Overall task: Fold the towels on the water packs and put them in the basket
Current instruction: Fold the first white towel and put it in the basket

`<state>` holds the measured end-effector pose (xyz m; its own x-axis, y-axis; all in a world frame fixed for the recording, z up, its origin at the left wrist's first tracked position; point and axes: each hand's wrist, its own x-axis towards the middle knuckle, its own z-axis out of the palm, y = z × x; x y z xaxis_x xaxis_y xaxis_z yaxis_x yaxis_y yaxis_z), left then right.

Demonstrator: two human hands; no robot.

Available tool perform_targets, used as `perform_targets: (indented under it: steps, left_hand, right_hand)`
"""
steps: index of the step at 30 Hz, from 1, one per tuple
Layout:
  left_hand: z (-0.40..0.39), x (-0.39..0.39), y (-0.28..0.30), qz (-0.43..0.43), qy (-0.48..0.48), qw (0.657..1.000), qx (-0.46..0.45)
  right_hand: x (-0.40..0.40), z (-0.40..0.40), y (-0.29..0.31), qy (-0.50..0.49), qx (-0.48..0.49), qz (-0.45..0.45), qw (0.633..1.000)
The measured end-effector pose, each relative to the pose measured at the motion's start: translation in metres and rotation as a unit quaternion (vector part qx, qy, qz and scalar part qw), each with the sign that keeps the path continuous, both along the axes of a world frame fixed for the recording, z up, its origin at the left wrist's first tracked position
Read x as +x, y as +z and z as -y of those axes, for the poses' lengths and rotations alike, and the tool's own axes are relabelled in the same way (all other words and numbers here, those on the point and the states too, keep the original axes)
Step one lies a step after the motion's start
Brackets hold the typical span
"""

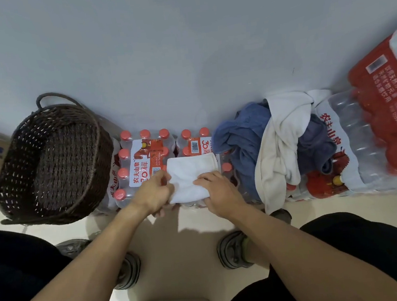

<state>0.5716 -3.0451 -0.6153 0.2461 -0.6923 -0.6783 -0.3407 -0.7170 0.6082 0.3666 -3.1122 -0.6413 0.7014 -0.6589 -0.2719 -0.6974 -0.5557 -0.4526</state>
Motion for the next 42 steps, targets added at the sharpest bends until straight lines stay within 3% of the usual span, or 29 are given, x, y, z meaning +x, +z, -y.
perform_targets:
  steps: [2, 3, 7, 10, 14, 17, 19, 22, 30, 34, 36, 38, 42]
  left_hand:
    - [0.003, 0.008, 0.004, 0.176, -0.131, 0.975, -0.040]
    - [0.005, 0.009, 0.006, 0.217, -0.178, 0.957, -0.076]
    - [0.007, -0.006, 0.004, 0.179, -0.308, 0.919, -0.168]
    - [0.007, -0.009, -0.008, 0.195, -0.224, 0.940, -0.167]
    - [0.008, 0.002, -0.017, 0.099, -0.051, 0.981, -0.162]
    - [0.007, 0.004, -0.020, 0.090, 0.051, 0.983, -0.154]
    - [0.006, 0.002, -0.023, 0.115, 0.060, 0.979, -0.155]
    - [0.007, 0.000, -0.025, 0.139, 0.035, 0.978, -0.153]
    - [0.005, -0.006, -0.031, 0.190, 0.023, 0.981, -0.028]
    - [0.005, -0.004, -0.022, 0.202, -0.014, 0.979, 0.020]
    - [0.004, -0.002, -0.015, 0.127, -0.006, 0.988, 0.084]
    - [0.002, -0.003, -0.007, -0.014, 0.053, 0.988, 0.142]
    - [0.007, -0.006, 0.002, -0.186, 0.162, 0.963, 0.105]
  right_hand:
    - [0.002, 0.004, 0.005, -0.013, 0.020, 0.022, 0.999]
    - [0.002, 0.008, 0.008, -0.017, 0.030, 0.034, 0.999]
    - [0.006, 0.017, 0.018, -0.083, 0.116, 0.059, 0.988]
    - [0.003, 0.016, 0.018, -0.164, 0.189, 0.108, 0.962]
    - [0.001, 0.016, 0.011, -0.181, 0.144, 0.097, 0.968]
    - [0.004, 0.018, 0.007, -0.259, 0.224, 0.143, 0.929]
    - [0.005, 0.021, 0.003, -0.301, 0.249, 0.157, 0.907]
    - [0.007, 0.023, -0.001, -0.326, 0.237, 0.151, 0.903]
    - [0.020, 0.015, -0.008, -0.284, 0.161, 0.026, 0.945]
    - [0.021, 0.016, -0.010, -0.281, 0.145, -0.041, 0.948]
    - [0.022, 0.016, -0.010, -0.294, 0.152, -0.038, 0.943]
    - [0.022, 0.016, -0.009, -0.317, 0.165, -0.014, 0.934]
    - [0.019, 0.015, -0.004, -0.366, 0.221, 0.079, 0.901]
